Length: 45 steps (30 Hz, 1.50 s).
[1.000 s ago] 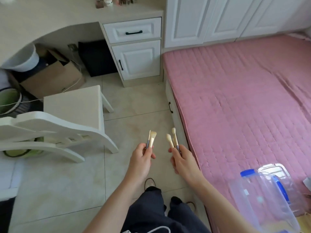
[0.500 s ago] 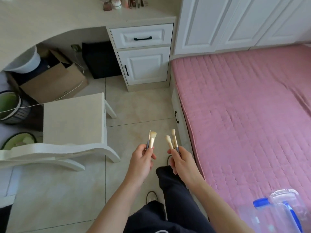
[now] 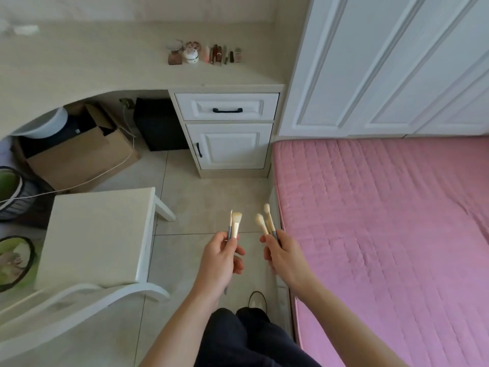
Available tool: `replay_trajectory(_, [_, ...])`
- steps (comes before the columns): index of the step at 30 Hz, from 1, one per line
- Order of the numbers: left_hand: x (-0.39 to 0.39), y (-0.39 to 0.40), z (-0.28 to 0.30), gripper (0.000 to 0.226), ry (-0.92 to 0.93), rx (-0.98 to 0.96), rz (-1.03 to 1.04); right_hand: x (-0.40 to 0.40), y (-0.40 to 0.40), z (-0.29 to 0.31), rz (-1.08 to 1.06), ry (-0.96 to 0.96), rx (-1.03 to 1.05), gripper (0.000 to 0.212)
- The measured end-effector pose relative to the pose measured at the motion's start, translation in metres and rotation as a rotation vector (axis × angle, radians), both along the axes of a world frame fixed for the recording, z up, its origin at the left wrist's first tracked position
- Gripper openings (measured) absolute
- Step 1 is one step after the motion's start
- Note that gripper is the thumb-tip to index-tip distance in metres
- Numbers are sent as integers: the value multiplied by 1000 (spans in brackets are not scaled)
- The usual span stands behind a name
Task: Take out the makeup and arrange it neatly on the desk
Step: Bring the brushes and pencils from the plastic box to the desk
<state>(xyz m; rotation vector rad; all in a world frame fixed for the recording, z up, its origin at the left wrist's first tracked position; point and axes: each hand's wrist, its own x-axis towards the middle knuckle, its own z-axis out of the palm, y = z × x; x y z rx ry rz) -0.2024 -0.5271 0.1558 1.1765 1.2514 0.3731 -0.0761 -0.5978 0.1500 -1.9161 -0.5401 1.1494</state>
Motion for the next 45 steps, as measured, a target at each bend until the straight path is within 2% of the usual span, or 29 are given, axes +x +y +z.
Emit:
replay_trajectory(11, [53,117,-11,16,-7,7,85,57,123,-14,55,-9,-29,20])
replay_trajectory(25, [109,356,6,25,19,44,-37,106,337,1,-78,54,5,19])
replay_trajectory(36, [169,450,-4,22,-5,-43,-35,166,430,-8,-200,57,-15,19])
replay_trajectory(45, [259,519,-4,20,-18,-52,34,257,503,-1,-156,61,-21,21])
